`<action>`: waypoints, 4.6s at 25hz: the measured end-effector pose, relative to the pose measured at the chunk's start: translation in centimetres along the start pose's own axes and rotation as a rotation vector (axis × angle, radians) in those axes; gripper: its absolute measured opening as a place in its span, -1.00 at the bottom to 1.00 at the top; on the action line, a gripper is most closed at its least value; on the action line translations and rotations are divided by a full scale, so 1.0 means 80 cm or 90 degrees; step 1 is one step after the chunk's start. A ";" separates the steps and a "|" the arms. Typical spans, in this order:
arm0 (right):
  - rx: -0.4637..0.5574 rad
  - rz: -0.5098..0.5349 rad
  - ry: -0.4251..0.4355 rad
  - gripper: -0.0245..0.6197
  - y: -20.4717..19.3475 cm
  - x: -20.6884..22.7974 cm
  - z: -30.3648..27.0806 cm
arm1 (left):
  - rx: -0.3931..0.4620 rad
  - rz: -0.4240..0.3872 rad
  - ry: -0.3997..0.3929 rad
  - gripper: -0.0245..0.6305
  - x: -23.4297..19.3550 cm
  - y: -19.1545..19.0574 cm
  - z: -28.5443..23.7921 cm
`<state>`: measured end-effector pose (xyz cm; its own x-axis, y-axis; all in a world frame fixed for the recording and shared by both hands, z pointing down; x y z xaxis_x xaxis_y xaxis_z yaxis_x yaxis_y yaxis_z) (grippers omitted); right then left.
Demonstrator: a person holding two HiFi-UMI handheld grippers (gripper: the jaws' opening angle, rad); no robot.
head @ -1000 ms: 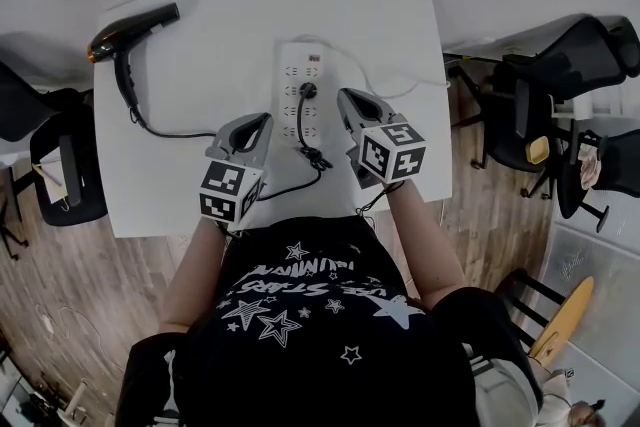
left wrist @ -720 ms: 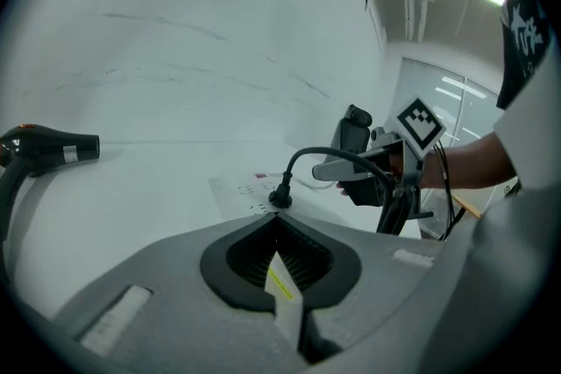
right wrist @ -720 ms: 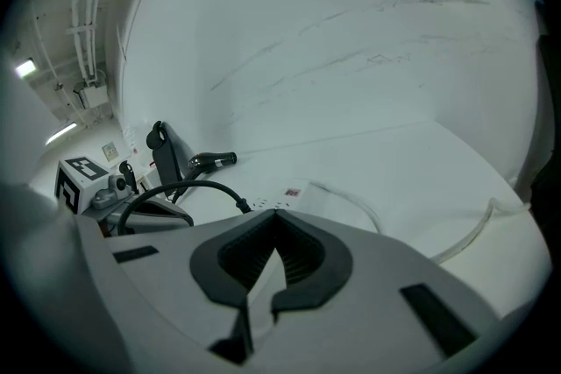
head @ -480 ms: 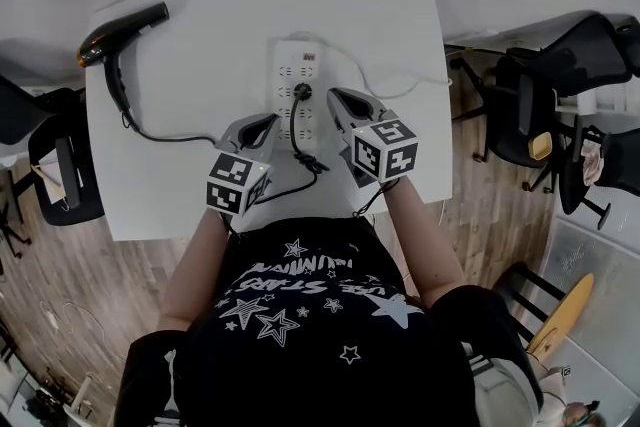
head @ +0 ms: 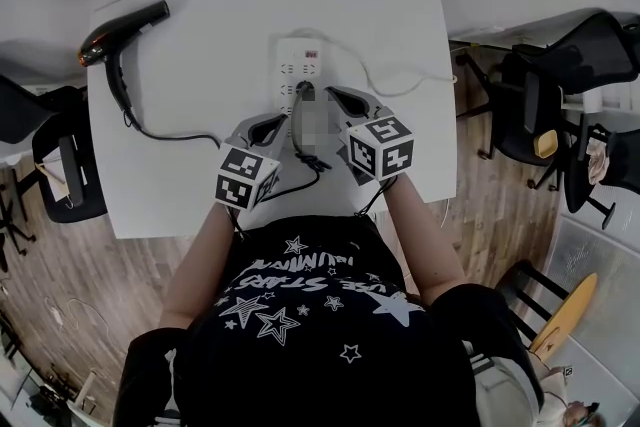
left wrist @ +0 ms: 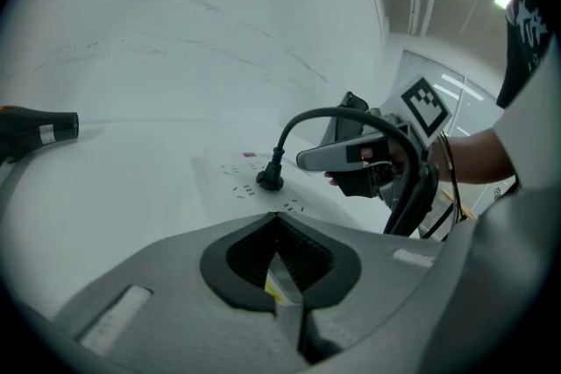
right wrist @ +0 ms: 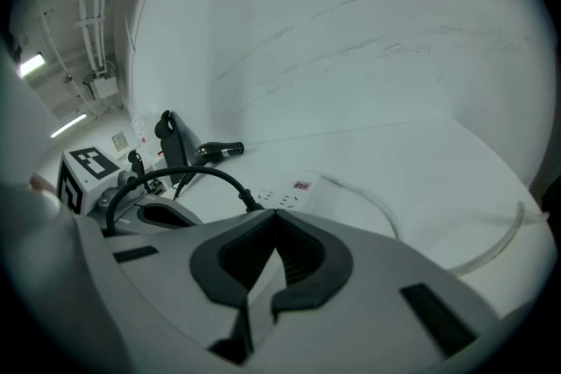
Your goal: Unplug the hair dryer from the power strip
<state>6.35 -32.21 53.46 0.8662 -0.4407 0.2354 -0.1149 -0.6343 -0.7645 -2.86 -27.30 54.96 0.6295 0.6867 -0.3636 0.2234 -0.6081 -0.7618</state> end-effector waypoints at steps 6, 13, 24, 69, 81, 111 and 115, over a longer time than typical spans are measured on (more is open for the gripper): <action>0.005 0.005 0.005 -0.90 0.004 0.000 -0.001 | -0.010 0.007 -0.004 -0.91 -0.001 -0.005 -0.002; 0.003 0.071 0.029 -0.90 0.009 -0.011 -0.006 | -0.007 0.009 -0.013 -0.91 -0.001 -0.005 -0.003; 0.016 0.177 0.075 -0.51 0.015 -0.044 -0.024 | -0.013 0.008 -0.011 -0.91 -0.002 -0.005 -0.003; 0.022 0.242 0.087 -0.73 0.033 -0.080 -0.019 | -0.030 -0.052 0.029 -0.91 0.005 -0.006 -0.008; 0.030 0.271 0.057 -0.73 0.045 -0.074 -0.005 | -0.024 -0.040 0.026 -0.91 0.003 -0.007 -0.006; 0.113 0.282 -0.055 -0.72 0.055 -0.140 0.106 | 0.071 -0.089 0.003 -0.91 0.038 0.012 0.108; 0.136 0.263 -0.077 -0.72 0.046 -0.154 0.122 | 0.086 -0.086 -0.011 -0.91 0.050 0.001 0.131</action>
<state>-0.01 -22.92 41.91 0.8208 -0.5435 -0.1756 -0.3701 -0.2719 -0.8883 -8.12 -20.40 47.83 0.5875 0.7660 -0.2609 0.2027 -0.4514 -0.8690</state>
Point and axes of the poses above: the fingertips, and each gripper's own axes: z backward along the fingers, x to its right, y out of its top, the point moved 2 cm from there along z, backward along the fingers, and after that the axes turned 10 degrees about -y, right-handed, at the moved point
